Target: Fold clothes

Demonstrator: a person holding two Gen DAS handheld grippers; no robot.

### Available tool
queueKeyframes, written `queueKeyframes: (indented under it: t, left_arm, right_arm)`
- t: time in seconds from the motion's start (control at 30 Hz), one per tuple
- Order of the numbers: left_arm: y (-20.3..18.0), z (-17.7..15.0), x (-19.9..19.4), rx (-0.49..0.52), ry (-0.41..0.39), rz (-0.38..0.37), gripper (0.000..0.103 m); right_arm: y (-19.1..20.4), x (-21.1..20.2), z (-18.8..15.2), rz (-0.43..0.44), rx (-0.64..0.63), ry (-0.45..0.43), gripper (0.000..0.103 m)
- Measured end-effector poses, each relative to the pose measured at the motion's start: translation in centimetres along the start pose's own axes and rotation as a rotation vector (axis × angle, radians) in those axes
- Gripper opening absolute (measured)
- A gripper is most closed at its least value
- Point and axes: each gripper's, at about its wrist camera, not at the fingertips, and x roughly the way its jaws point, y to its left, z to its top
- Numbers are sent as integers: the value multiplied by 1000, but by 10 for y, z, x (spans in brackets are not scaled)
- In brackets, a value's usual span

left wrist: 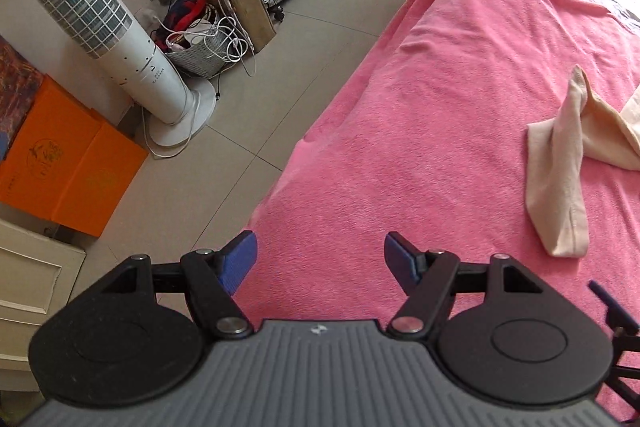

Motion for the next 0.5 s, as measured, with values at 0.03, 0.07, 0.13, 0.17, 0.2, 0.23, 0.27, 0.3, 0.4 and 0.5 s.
queueKeyframes:
  t: [0.03, 0.07, 0.13, 0.17, 0.2, 0.23, 0.27, 0.3, 0.4, 0.5]
  left_arm:
    - [8, -1, 3, -12, 8, -8, 72]
    - [14, -3, 5, -22, 18, -16, 72]
    - [26, -5, 11, -41, 33, -27, 72]
    - [30, -6, 14, -47, 39, -33, 72]
    - [34, -7, 17, -52, 46, -40, 72]
    - [36, -8, 19, -51, 50, -45, 72]
    - [38, -9, 21, -49, 53, -50, 72]
    - [39, -10, 22, -47, 56, -55, 72]
    - [37, -10, 27, -27, 60, -93, 72]
    - [23, -8, 30, 6, 76, -158, 72]
  right_arm:
    - [3, 14, 7, 28, 3, 48, 44]
    - [-1, 22, 12, 53, 49, 86, 11]
    - [-12, 29, 21, 84, 157, 135, 7]
    - [-19, 26, 23, 92, 207, 143, 6]
    - [-27, 21, 24, 101, 254, 145, 6]
    - [-37, 11, 25, 123, 321, 144, 5]
    - [-45, 3, 25, 138, 373, 141, 5]
    - [-55, -9, 25, 164, 437, 130, 5]
    - [-77, -42, 26, 274, 580, 84, 5]
    - [-90, -64, 24, 374, 684, 43, 6]
